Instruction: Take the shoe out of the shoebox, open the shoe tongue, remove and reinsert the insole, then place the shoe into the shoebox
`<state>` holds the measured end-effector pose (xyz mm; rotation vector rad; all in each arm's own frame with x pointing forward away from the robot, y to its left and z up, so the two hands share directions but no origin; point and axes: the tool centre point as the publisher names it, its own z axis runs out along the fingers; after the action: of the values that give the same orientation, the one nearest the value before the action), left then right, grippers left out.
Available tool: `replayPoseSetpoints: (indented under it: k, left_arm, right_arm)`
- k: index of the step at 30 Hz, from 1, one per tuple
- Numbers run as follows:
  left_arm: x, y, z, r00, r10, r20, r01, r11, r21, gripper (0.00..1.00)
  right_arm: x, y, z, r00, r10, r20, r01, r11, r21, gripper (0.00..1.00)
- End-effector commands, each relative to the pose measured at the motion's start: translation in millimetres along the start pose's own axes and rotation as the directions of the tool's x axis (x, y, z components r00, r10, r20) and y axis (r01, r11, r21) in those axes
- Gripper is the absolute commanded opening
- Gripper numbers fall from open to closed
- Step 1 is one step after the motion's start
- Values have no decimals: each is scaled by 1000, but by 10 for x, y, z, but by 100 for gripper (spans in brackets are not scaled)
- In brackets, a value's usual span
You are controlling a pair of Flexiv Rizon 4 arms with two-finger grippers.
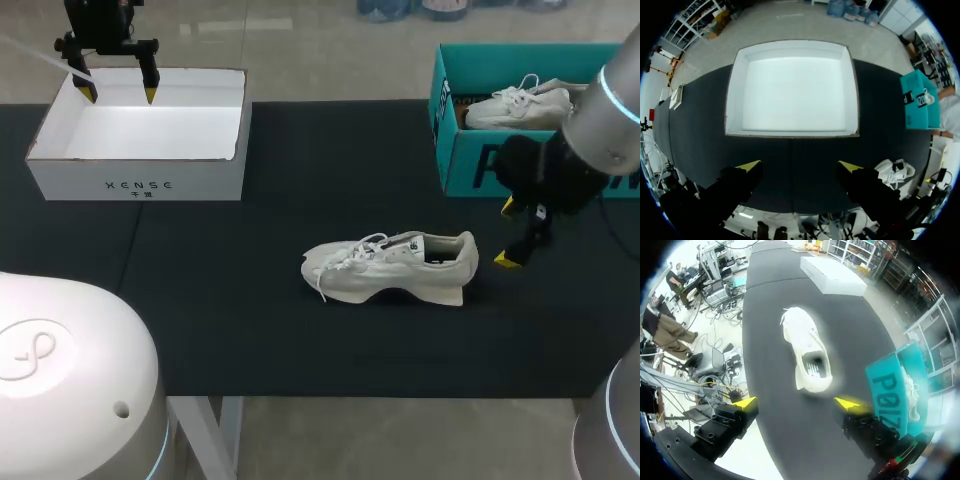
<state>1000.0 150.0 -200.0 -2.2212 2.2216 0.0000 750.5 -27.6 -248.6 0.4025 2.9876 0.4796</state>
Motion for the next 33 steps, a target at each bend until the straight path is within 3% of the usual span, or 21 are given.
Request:
replayPoseSetpoints:
  k: [1,31,33]
  left_arm:
    - [1,0,0,1000,0,0,0,1000,0,100]
    - [1,0,0,1000,0,0,0,1000,0,100]
    - [1,0,0,1000,0,0,0,1000,0,100]
  right_arm:
    - [2,-109,-3,940,-339,-48,312,907,-283,100]
    - [2,-109,-3,940,-339,-48,312,907,-283,100]
    - [-1,-156,15,936,-347,-51,315,897,-311,100]
